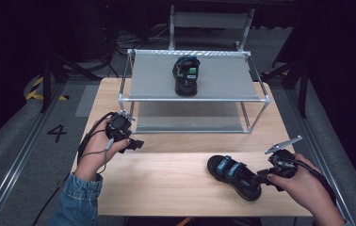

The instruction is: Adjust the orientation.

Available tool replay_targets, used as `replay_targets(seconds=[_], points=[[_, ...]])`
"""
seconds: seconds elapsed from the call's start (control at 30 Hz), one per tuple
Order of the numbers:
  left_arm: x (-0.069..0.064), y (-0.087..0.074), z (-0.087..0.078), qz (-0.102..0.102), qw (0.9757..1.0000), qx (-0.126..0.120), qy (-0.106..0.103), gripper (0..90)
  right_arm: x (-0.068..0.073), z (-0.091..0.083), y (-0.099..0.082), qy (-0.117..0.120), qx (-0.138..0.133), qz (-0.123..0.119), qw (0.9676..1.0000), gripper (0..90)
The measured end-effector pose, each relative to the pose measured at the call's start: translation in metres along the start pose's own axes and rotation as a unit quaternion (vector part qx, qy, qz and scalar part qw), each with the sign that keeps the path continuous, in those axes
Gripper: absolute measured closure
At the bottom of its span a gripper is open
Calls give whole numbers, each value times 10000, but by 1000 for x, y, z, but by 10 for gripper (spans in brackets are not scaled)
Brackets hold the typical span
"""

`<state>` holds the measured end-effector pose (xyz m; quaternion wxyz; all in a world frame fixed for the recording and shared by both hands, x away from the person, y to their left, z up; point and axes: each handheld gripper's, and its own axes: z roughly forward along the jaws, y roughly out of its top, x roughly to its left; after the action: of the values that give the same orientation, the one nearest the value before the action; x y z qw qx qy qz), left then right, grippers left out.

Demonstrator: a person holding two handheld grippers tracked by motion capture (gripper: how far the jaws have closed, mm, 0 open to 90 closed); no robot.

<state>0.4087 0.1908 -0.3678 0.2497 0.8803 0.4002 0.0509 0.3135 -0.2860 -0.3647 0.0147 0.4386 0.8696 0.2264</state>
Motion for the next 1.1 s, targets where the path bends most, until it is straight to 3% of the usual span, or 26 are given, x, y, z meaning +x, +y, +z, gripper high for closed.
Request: replay_targets(seconds=[0.1,0.27,0.37,0.43,0.47,0.53,0.57,0.63,0.77,0.93,1.03,1.1], points=[[0,0,1,-17,10000,25,-18,325,-2,5,8,-188,-107,-428,9988,504],[0,-1,3,-39,10000,42,-43,321,-12,34,20,-101,57,-855,9963,442],[1,-2,4,-56,10000,46,-10,319,-15,48,25,-129,186,-1002,9947,460],[1,-2,6,-17,10000,87,10,317,-16,55,29,-158,198,-1080,9938,549],[1,-2,6,-17,10000,87,10,317,-16,55,29,-158,198,-1080,9938,549],[1,-3,6,-12,9999,110,-15,317,-17,56,32,-52,271,-949,9951,709],[1,-3,7,-5,10000,100,-4,317,-16,56,33,1,293,-779,9965,731],[2,-4,7,8,9999,130,-17,318,-16,53,36,-48,344,-663,9972,778],[3,-7,8,-50,9999,113,18,318,-17,53,43,-117,281,-464,9985,795],[1,-7,8,-11,9999,154,20,318,-33,52,60,-103,-33,77,9999,797],[1,-7,8,-46,9999,161,-1,318,-46,60,71,-230,-66,169,9996,783],[3,-7,8,-48,9999,142,14,318,-51,65,75,-309,49,192,9993,785]])
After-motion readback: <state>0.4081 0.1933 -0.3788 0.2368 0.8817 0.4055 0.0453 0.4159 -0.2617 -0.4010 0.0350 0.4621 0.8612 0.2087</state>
